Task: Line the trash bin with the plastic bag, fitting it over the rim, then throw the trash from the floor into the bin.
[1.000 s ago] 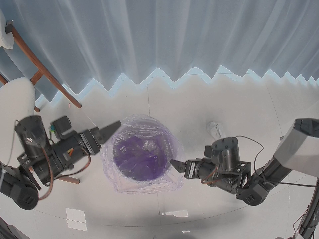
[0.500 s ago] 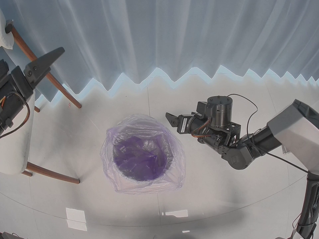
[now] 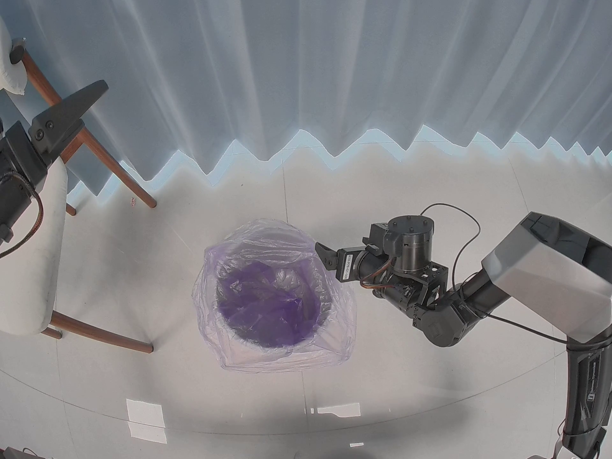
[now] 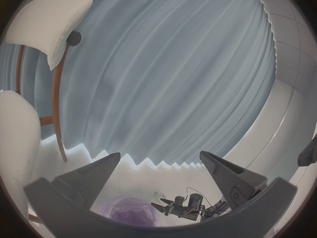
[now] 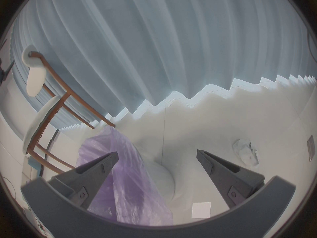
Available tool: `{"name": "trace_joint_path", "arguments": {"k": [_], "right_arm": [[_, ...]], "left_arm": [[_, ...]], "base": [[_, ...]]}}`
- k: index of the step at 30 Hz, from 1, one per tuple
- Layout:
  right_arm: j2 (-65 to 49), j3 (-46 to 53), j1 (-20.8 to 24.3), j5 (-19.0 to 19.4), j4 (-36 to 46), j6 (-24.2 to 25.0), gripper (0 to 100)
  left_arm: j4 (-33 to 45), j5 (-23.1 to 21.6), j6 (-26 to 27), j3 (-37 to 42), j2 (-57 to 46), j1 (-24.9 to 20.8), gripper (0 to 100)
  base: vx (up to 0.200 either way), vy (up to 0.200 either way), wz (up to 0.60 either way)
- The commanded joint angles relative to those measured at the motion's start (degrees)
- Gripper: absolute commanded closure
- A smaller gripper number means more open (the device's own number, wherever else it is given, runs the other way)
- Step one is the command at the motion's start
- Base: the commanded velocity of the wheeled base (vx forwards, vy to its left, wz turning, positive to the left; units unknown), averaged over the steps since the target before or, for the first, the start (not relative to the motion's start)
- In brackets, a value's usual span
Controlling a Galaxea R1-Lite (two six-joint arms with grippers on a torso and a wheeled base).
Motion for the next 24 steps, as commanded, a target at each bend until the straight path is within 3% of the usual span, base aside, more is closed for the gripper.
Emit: {"name": "trace_joint_path", "arguments": {"k": [1, 18, 19, 24], "right_arm": [[0.6, 4.2, 1.0, 0.0, -4.0, -1.5, 0], [3.6, 2.4, 1.0, 0.4, -6.5, -2.3, 0], [3.6, 2.4, 1.0, 0.4, -6.5, -2.3, 100], [2.9, 2.4, 0.4, 0.4, -6.6, -2.2, 100]], "left_arm": [[-0.1, -0.1, 0.1, 0.6, 0.0, -0.4, 0], [0.1, -0.1, 0.1, 0.8, 0.1, -0.8, 0], [0.1, -0.1, 0.1, 0.8, 0.1, -0.8, 0], [0.0, -0.1, 0.1, 1.5, 0.1, -1.7, 0]], "base": [[0.000, 0.000, 0.00], [0.000, 0.000, 0.00], [0.000, 0.000, 0.00], [0.000, 0.000, 0.00]]}}
